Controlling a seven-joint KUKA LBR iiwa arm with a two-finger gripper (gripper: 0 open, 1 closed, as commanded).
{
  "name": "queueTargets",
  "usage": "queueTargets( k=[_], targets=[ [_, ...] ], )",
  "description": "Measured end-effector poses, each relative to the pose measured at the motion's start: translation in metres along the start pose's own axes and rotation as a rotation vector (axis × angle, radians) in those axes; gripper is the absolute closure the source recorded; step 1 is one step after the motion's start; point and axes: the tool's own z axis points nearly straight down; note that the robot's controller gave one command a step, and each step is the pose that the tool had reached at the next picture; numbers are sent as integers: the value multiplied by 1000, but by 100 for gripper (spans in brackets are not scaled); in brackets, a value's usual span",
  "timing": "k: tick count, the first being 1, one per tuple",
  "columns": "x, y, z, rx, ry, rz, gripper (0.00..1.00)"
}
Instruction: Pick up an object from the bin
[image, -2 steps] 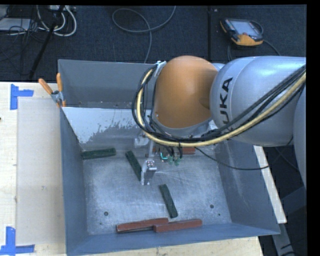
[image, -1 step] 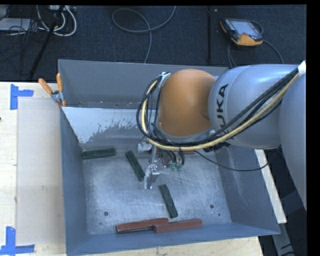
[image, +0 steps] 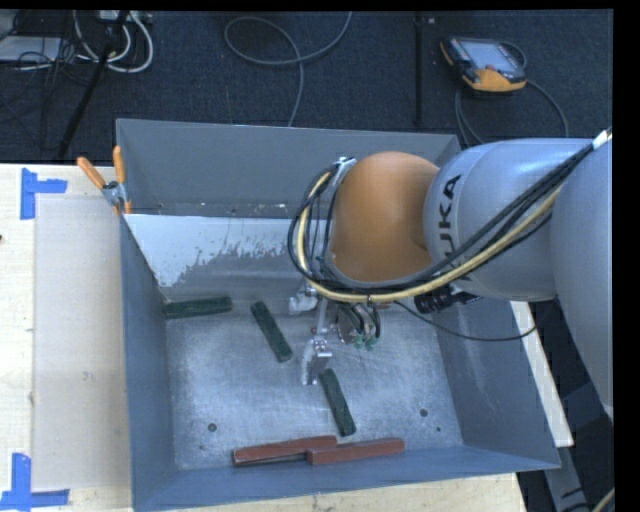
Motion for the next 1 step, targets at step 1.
queueTargets(
  k=[1],
  targets=[
    [-11, -10, 17, -2, -21, -39, 0]
  ],
)
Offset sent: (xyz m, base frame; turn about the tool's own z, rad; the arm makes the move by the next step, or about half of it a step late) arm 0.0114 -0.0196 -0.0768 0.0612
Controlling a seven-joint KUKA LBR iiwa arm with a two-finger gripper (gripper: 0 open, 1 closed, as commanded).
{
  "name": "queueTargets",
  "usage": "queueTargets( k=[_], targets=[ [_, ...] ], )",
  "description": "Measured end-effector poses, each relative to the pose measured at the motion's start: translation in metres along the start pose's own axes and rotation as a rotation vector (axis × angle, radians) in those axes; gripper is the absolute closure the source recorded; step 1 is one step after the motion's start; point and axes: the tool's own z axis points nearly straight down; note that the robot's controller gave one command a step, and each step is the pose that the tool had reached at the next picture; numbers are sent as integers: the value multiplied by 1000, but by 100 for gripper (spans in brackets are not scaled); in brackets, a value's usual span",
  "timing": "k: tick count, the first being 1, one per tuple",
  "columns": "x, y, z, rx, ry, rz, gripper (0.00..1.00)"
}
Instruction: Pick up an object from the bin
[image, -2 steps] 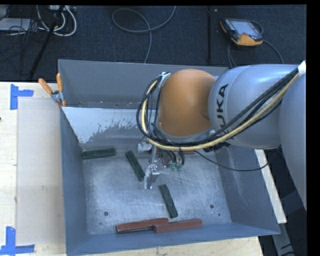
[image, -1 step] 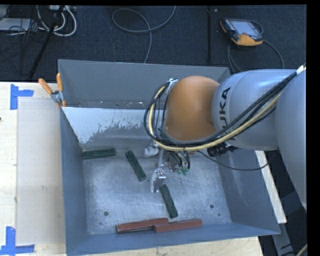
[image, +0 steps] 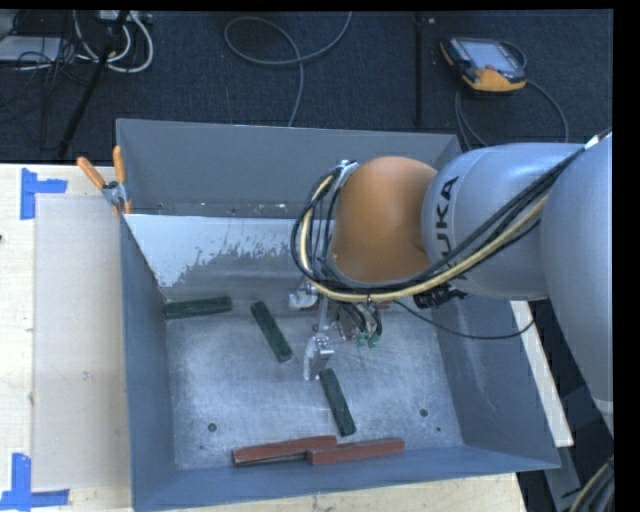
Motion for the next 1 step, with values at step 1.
queueTargets(
  k=[1],
  targets=[
    [-4, -9, 54, -2, 1, 103, 100]
  ],
)
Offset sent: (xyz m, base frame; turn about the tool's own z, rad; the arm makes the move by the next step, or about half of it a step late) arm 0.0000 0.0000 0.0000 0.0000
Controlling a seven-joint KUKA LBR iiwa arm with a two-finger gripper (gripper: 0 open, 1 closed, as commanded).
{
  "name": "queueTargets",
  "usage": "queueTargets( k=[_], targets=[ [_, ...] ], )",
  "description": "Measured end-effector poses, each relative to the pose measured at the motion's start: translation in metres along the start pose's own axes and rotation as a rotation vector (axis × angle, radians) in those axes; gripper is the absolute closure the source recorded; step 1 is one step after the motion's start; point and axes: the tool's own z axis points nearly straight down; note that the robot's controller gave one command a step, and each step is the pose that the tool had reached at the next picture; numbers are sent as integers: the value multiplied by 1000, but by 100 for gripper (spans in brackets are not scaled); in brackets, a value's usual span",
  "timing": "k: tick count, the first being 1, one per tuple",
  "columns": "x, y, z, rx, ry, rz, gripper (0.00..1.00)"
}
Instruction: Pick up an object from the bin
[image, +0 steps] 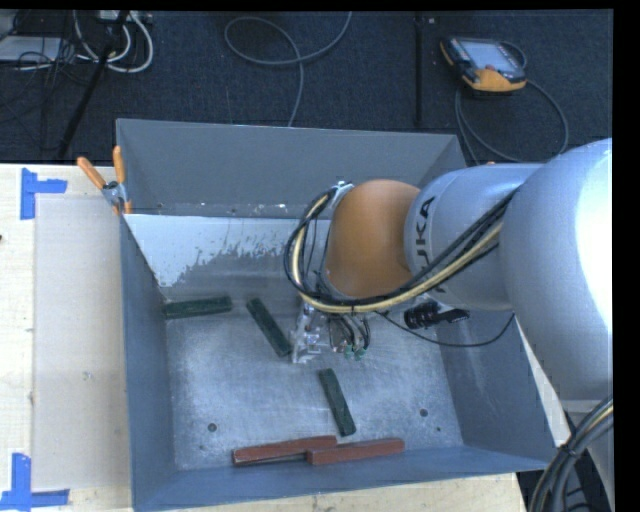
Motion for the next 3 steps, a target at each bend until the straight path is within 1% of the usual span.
queueTargets(
  k=[1, 2, 3],
  targets=[
    [1, -1, 2, 1, 1, 2, 0],
    [0, 0, 0, -1, -1, 4, 100],
    [0, 0, 0, -1, -1, 5, 100]
  ],
)
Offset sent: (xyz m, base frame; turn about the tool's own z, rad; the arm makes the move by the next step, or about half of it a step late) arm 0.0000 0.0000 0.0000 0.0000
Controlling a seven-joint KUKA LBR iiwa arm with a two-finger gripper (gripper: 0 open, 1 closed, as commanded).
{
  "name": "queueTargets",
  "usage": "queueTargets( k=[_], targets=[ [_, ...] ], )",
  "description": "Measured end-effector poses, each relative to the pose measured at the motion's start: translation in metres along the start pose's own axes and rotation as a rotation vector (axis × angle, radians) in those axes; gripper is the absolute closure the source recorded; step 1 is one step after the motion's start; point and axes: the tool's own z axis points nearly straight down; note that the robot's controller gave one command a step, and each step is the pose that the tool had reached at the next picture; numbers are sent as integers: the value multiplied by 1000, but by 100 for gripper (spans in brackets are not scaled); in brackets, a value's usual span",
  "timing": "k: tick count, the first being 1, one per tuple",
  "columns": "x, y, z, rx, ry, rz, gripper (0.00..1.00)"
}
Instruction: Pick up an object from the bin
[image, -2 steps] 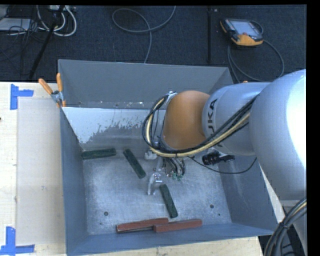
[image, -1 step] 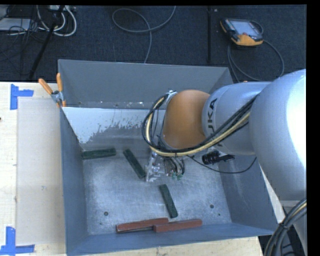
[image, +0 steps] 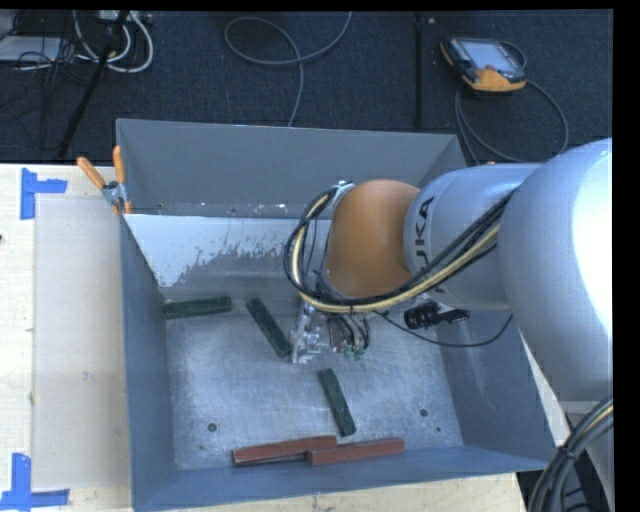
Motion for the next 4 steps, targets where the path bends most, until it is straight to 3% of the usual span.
queueTargets(
  k=[1, 3, 4],
  targets=[
    [-5, -5, -34, 4, 12, 15, 0],
    [-13, -5, -15, 4, 9, 50, 0],
    [-25, 22, 0, 0, -1, 170, 100]
  ],
)
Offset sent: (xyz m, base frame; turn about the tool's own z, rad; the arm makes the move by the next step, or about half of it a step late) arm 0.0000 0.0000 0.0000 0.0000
